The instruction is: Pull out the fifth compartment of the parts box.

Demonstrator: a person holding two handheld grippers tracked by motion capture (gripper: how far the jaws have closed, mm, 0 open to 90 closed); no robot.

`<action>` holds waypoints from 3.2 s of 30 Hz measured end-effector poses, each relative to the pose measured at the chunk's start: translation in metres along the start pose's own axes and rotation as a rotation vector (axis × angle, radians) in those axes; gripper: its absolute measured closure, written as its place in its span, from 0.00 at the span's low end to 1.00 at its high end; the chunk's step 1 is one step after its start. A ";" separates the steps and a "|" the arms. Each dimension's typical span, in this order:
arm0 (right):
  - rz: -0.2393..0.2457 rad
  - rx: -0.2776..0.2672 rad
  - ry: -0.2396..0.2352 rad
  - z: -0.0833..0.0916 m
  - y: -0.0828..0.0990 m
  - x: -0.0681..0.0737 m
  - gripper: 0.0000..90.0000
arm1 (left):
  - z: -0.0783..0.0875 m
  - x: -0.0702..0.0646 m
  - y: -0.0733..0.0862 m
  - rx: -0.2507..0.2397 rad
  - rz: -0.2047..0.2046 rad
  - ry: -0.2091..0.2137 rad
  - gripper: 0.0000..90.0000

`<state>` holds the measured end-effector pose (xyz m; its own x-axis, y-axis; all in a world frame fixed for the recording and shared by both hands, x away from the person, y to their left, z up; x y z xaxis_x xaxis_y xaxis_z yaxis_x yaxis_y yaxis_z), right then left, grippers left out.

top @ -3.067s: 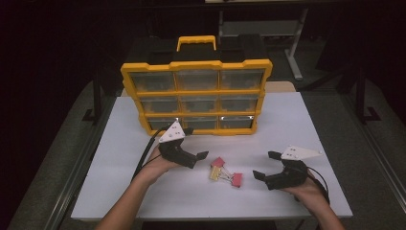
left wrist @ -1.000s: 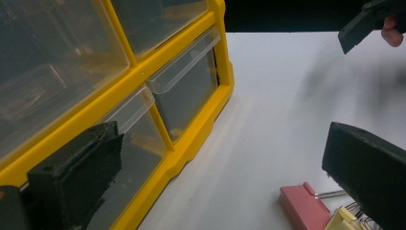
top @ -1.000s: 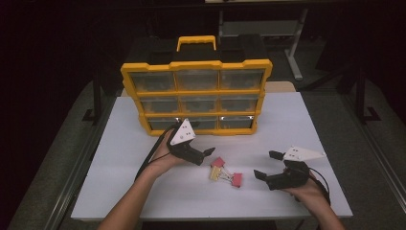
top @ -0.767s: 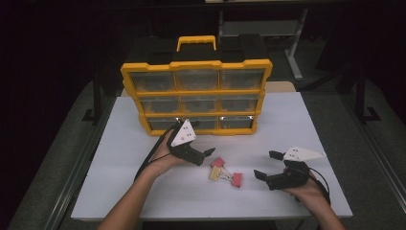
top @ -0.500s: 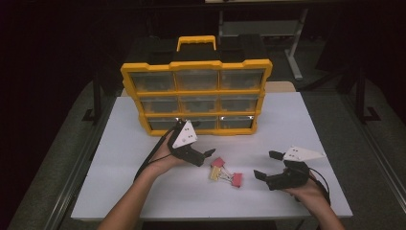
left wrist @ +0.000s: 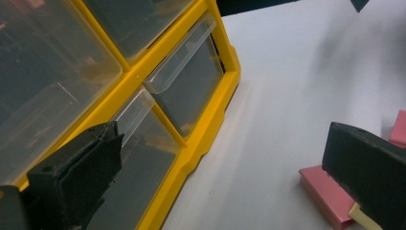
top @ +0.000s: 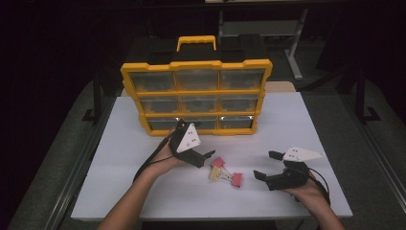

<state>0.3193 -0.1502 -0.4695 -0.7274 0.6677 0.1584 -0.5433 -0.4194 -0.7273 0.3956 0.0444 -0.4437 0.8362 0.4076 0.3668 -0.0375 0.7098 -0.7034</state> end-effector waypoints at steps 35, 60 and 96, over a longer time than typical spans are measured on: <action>0.005 0.001 0.002 -0.001 0.001 0.000 0.05 | 0.001 0.003 0.002 0.029 -0.154 -0.117 0.00; 0.009 0.002 0.007 -0.001 0.001 -0.001 0.05 | 0.001 0.004 0.002 0.054 -0.278 -0.208 0.00; 0.013 0.005 0.012 -0.001 0.001 0.000 0.05 | 0.004 0.005 -0.001 0.090 -0.457 -0.349 0.00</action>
<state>0.3192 -0.1499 -0.4706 -0.7292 0.6695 0.1411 -0.5360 -0.4308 -0.7260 0.3976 0.0483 -0.4390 0.5489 0.2028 0.8109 0.2257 0.8981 -0.3774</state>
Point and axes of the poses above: each handheld gripper's, and its own axes: z roughly backward along the jaws, y roughly out of its underside, x roughly to its left, the point moved 10 cm from there along -z, roughly forward along the jaws, and after that the axes turned 15 degrees about x, right-handed, at the moved point
